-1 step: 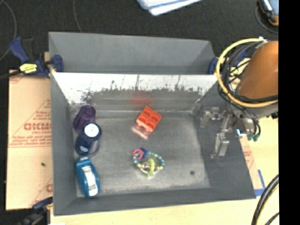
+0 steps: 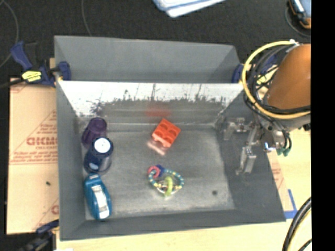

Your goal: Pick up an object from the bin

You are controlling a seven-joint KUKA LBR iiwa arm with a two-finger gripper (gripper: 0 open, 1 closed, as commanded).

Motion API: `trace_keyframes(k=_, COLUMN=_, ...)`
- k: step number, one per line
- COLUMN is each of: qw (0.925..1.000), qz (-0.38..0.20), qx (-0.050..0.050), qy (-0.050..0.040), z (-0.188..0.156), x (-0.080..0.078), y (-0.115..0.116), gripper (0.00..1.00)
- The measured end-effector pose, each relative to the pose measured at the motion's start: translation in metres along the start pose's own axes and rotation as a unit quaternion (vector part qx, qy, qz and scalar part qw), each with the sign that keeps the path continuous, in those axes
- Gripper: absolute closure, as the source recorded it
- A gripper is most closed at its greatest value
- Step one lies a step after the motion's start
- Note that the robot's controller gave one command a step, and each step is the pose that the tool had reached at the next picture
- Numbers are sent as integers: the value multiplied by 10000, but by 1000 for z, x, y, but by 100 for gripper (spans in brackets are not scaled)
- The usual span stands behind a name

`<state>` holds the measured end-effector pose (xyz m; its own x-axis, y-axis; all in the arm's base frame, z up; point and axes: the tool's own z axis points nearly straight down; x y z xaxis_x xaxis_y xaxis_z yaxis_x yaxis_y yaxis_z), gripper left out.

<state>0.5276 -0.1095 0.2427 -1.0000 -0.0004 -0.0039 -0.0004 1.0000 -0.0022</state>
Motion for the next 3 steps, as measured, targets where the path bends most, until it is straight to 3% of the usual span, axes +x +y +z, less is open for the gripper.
trace_keyframes(k=1, qw=9959, qz=-900, qx=-4, qy=4, z=126, x=5, y=62, gripper=0)
trace_keyframes(k=2, qw=9996, qz=-268, qx=-4, qy=-43, z=79, x=-26, y=109, gripper=0)
trace_keyframes(k=3, qw=9904, qz=-1385, qx=-5, qy=-4, z=141, x=1, y=129, gripper=0)
